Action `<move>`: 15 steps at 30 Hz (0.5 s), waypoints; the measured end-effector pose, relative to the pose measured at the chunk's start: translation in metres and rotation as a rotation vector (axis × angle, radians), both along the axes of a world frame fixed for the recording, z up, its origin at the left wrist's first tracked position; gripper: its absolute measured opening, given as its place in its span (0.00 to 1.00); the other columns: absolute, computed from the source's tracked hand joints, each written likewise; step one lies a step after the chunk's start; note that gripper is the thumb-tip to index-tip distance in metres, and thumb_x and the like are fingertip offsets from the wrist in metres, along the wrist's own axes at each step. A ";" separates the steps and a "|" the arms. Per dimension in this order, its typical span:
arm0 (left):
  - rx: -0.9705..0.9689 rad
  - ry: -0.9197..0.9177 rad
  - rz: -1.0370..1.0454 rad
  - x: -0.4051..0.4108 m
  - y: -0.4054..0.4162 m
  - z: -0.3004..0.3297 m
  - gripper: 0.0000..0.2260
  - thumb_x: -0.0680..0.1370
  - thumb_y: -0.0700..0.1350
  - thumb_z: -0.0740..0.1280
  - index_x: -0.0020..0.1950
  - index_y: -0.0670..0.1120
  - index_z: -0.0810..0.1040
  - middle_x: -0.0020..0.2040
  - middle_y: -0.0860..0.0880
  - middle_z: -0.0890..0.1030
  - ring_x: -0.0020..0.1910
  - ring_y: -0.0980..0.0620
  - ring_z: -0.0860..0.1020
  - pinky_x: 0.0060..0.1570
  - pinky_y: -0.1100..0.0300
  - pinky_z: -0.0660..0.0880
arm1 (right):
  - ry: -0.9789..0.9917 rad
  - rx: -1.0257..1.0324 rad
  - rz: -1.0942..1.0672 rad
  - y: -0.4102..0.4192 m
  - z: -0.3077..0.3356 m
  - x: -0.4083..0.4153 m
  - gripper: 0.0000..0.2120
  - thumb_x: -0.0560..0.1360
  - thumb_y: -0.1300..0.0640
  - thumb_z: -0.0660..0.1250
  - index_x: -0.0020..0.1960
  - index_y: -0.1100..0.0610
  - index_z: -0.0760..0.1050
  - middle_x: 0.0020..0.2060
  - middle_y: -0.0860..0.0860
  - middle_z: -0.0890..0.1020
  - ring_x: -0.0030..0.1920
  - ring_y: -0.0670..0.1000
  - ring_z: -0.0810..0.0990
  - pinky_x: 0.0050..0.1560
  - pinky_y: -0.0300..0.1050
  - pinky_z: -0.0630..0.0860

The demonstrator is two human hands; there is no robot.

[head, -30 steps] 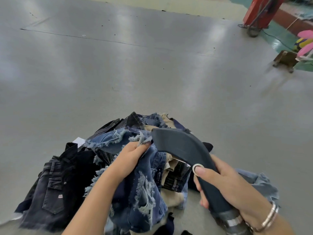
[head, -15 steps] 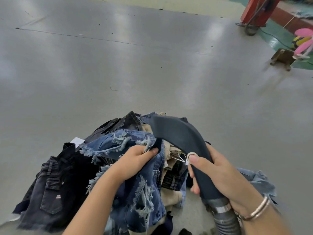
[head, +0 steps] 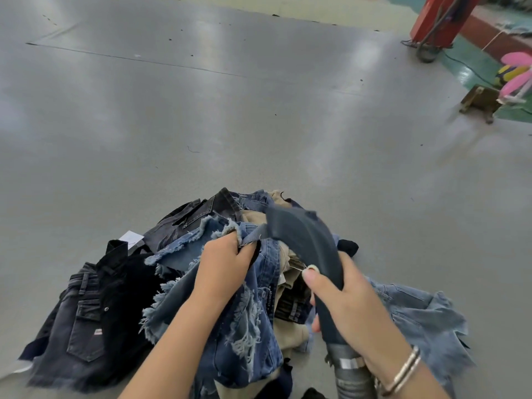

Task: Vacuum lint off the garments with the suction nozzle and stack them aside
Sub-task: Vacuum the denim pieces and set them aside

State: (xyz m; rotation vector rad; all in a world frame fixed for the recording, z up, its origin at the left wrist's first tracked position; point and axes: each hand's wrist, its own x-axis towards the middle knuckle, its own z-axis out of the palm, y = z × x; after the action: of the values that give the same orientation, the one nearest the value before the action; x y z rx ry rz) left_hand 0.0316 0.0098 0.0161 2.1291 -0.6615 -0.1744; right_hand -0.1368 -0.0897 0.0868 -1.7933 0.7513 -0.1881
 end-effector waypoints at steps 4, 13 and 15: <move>-0.010 0.057 0.010 0.003 0.000 -0.001 0.21 0.79 0.46 0.65 0.28 0.44 0.62 0.24 0.47 0.66 0.24 0.56 0.61 0.29 0.63 0.62 | -0.027 -0.039 0.019 0.001 0.003 -0.005 0.06 0.72 0.42 0.65 0.45 0.33 0.69 0.34 0.52 0.79 0.26 0.53 0.81 0.27 0.35 0.75; -0.018 0.124 -0.009 0.005 0.001 -0.003 0.24 0.79 0.47 0.65 0.28 0.47 0.56 0.23 0.54 0.59 0.23 0.57 0.63 0.27 0.64 0.62 | -0.026 -0.097 0.020 -0.004 0.001 0.002 0.06 0.73 0.44 0.64 0.49 0.39 0.69 0.29 0.42 0.79 0.25 0.51 0.80 0.27 0.33 0.73; -0.012 0.127 -0.001 0.006 0.001 -0.003 0.22 0.78 0.46 0.65 0.29 0.46 0.57 0.24 0.52 0.60 0.23 0.57 0.63 0.27 0.65 0.62 | -0.014 -0.059 0.071 -0.002 0.002 -0.003 0.06 0.71 0.41 0.64 0.47 0.34 0.68 0.31 0.44 0.80 0.26 0.51 0.81 0.27 0.34 0.74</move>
State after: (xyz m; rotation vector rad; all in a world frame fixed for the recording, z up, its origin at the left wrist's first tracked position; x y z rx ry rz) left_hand 0.0375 0.0109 0.0129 2.0869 -0.5872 -0.3027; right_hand -0.1394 -0.0912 0.0892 -1.8695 0.6777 -0.1769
